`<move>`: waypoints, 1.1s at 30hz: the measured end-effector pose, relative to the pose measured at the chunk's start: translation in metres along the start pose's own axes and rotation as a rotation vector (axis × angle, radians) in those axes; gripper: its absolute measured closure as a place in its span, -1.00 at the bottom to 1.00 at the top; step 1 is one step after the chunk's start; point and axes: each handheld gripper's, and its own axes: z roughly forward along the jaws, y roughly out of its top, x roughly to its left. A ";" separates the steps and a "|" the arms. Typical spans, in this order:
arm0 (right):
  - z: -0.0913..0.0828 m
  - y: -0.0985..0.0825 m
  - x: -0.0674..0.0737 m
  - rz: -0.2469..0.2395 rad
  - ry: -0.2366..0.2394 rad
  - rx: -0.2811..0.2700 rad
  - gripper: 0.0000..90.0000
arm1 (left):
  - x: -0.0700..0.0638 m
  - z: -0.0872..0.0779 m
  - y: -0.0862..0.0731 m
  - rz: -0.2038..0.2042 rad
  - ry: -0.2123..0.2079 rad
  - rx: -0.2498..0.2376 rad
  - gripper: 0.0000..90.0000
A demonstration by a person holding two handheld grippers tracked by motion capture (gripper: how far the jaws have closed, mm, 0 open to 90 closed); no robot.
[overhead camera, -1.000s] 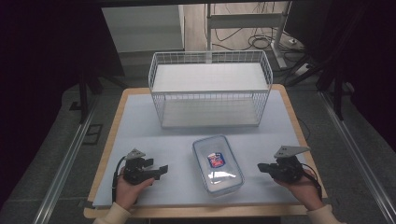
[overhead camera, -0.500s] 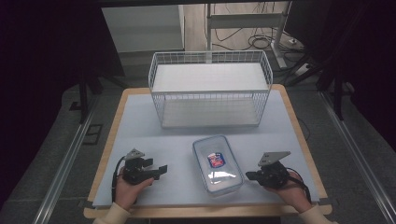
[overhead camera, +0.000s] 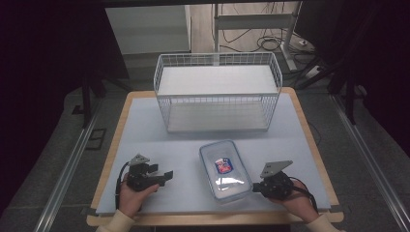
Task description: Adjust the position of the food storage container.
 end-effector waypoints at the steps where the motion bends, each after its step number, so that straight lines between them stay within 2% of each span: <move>1: 0.000 0.000 0.001 -0.001 0.000 0.001 1.00 | 0.000 0.000 0.000 0.000 0.000 -0.001 -0.50; 10: 0.005 0.007 0.016 -0.058 0.047 -0.006 1.00 | 0.001 -0.001 0.000 -0.007 0.004 -0.006 -0.50; 17: 0.015 0.017 0.034 -0.102 0.091 0.007 1.00 | 0.003 -0.003 0.001 -0.013 0.008 -0.013 -0.50; 23: 0.026 0.025 0.047 -0.127 0.119 -0.004 1.00 | 0.007 -0.009 0.000 -0.024 0.021 -0.028 -0.50; 28: 0.034 0.032 0.056 -0.147 0.126 -0.010 1.00 | 0.010 -0.013 -0.001 -0.028 0.027 -0.036 -0.50; 29: 0.039 0.036 0.060 -0.164 0.120 -0.012 1.00 | 0.011 -0.014 -0.002 -0.032 0.030 -0.037 -0.50; 33: 0.048 0.044 0.067 -0.180 0.107 -0.030 1.00 | 0.013 -0.014 -0.002 -0.032 0.033 -0.037 -0.50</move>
